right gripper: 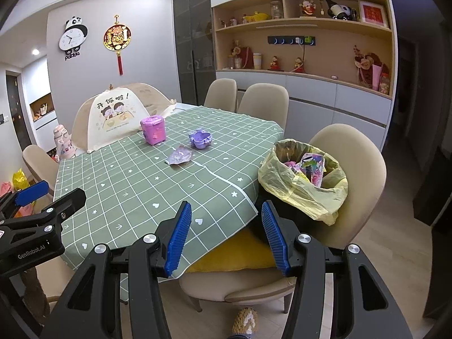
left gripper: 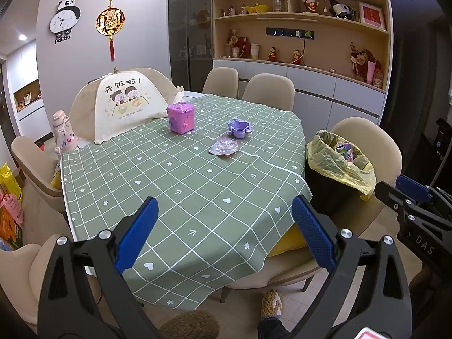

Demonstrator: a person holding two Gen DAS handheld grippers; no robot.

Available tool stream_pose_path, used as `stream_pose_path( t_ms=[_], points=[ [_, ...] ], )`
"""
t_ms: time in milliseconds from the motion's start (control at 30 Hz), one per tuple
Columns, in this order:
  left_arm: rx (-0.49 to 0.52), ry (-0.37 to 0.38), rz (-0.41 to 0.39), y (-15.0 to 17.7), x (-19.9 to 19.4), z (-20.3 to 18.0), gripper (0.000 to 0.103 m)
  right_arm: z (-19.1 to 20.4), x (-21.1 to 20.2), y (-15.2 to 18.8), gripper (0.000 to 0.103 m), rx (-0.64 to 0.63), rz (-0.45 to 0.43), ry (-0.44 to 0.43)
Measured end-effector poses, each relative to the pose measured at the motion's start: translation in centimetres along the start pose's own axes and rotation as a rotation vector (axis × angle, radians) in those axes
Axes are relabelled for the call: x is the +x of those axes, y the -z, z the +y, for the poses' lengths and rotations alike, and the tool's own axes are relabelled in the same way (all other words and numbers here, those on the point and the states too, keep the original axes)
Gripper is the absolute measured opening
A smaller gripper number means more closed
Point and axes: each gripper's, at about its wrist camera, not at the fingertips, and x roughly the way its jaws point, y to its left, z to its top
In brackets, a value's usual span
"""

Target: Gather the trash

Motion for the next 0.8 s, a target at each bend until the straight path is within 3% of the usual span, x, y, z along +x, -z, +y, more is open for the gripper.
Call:
stream_pose_path(
  t_ms=[800],
  points=[
    [0.013,0.014,0.011,-0.07,0.54,-0.8,0.091,-0.87,-0.11,-0.09,0.049,0.015,-0.009,0.011]
  ],
)
